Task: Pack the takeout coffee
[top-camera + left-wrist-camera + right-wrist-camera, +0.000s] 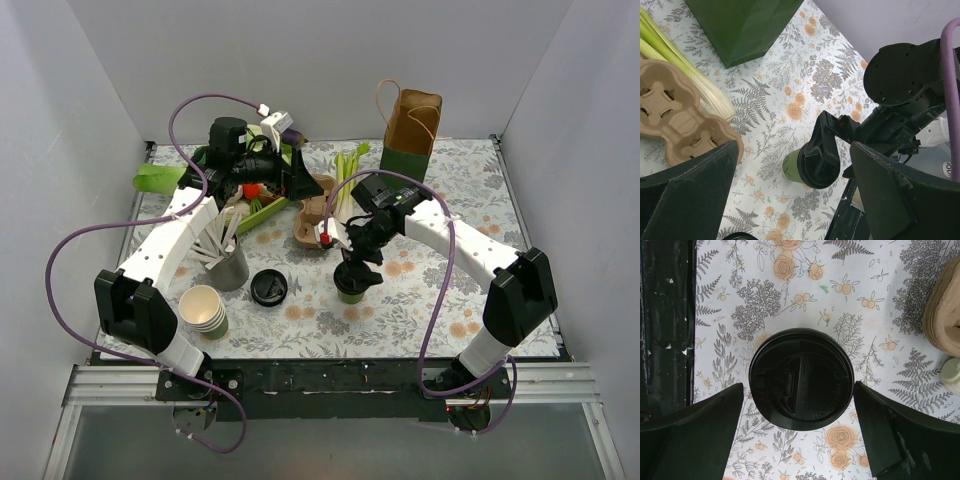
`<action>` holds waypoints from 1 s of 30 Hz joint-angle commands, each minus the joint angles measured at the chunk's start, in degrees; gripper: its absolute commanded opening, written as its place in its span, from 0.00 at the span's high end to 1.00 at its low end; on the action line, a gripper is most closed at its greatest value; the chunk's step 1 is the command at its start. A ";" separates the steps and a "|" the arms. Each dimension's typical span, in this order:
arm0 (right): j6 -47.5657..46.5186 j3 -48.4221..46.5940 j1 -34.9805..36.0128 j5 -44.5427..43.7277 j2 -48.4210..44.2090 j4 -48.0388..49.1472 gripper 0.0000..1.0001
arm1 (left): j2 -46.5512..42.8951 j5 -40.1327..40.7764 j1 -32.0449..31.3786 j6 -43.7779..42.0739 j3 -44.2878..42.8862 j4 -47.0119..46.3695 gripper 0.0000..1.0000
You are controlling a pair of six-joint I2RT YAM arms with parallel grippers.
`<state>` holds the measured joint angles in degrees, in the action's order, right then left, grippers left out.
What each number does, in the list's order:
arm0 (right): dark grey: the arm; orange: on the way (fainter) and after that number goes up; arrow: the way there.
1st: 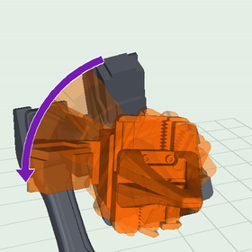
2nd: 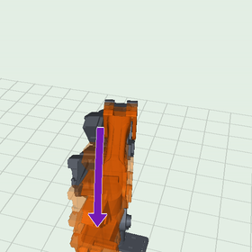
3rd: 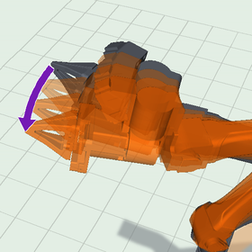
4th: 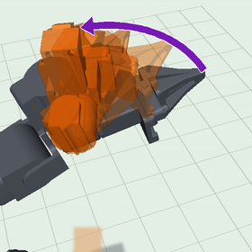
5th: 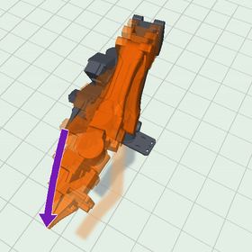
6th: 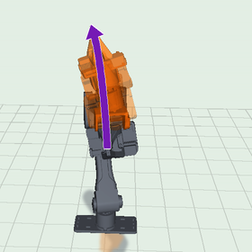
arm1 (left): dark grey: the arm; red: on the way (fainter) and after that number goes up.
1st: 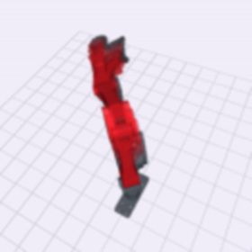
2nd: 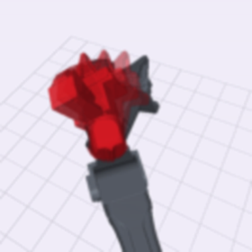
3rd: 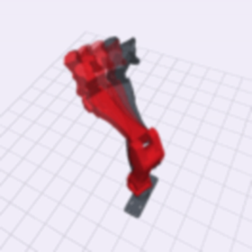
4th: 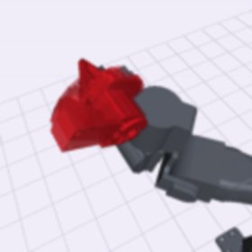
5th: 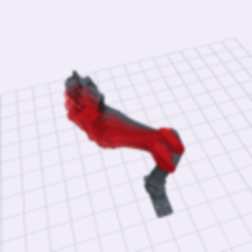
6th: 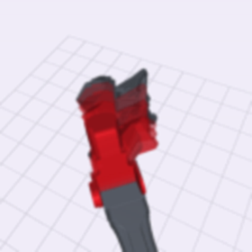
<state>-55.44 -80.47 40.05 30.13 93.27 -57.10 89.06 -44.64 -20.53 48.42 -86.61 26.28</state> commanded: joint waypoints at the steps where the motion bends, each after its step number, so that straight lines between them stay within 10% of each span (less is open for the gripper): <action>1: -0.11 -1.36 0.38 1.07 0.33 -1.61 0.02 | -2.57 -1.15 -0.12 0.00 0.48 -0.62 0.05; 15: -0.11 2.68 1.43 -4.20 -0.55 1.03 0.02 | -1.60 -2.20 -0.03 1.32 0.74 -1.41 0.04; 30: 4.02 9.62 -8.22 -12.81 -13.29 -1.42 0.25 | 0.15 -3.96 -0.03 3.08 0.13 -2.64 0.04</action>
<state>-53.74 -72.55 38.81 20.64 84.75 -55.33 89.41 -46.54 -20.53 50.68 -85.76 24.80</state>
